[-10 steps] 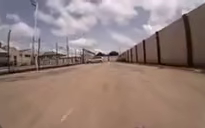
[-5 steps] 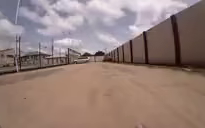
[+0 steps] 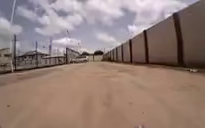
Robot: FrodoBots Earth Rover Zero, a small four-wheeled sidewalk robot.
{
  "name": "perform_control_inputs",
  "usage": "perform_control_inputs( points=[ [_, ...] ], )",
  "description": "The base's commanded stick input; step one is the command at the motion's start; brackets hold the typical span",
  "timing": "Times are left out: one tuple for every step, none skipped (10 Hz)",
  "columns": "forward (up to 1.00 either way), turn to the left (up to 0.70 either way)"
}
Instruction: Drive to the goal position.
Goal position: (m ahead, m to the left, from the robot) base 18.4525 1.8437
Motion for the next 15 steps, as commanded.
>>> perform_control_inputs(
  points=[
    [0.85, 0.00],
    [0.85, 0.00],
    [0.85, 0.00],
    [0.85, 0.00],
    [0.85, 0.00],
    [0.85, 0.00],
    [0.85, 0.00],
    [0.85, 0.00],
    [0.85, 0.00],
    [0.85, 0.00],
    [0.85, 0.00],
    [0.85, 0.00],
    [0.85, 0.00],
    [0.85, 0.00],
    [0.85, 0.00]
  ],
)
